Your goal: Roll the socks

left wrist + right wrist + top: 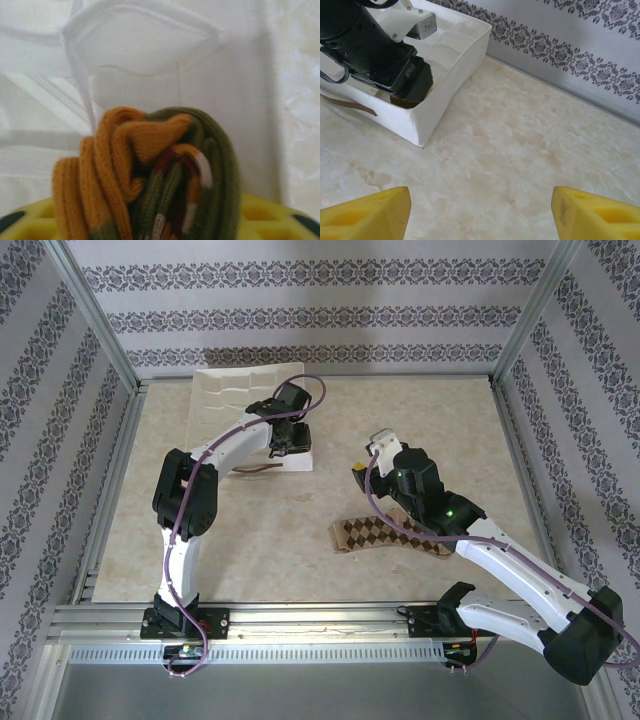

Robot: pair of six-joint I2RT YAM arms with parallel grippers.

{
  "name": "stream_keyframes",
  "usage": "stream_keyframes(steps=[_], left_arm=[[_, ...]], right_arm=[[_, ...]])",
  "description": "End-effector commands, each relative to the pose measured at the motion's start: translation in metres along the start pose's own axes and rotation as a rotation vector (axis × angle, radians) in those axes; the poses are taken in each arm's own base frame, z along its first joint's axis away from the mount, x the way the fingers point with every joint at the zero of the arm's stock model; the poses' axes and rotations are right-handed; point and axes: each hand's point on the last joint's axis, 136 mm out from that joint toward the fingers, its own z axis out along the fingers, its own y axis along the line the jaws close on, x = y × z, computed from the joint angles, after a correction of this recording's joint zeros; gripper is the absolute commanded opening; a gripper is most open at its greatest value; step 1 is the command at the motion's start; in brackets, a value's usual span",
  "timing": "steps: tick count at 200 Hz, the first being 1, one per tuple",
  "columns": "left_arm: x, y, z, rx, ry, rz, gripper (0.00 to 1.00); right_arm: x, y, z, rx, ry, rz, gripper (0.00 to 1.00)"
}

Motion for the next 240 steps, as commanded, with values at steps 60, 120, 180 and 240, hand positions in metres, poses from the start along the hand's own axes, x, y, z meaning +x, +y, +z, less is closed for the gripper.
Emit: stream_keyframes(steps=[60, 120, 180, 240], left_arm=[[-0.012, -0.009, -0.081, 0.066, -0.01, -0.139, 0.7], [-0.006, -0.009, -0.06, 0.116, 0.038, -0.188, 0.4], [0.018, 0.004, -0.014, 0.059, 0.126, -0.189, 0.1], [-0.009, 0.005, -0.065, 0.068, -0.001, -0.192, 0.34]], right_arm=[[-0.011, -0.008, -0.005, 0.003, -0.008, 0.028, 0.75], [-0.004, -0.014, -0.007, 0.014, 0.014, 0.062, 0.71], [0.01, -0.012, -0.011, 0.001, 0.045, 0.105, 0.66], [0.029, -0.026, -0.011, 0.066, 0.121, 0.146, 0.64]])
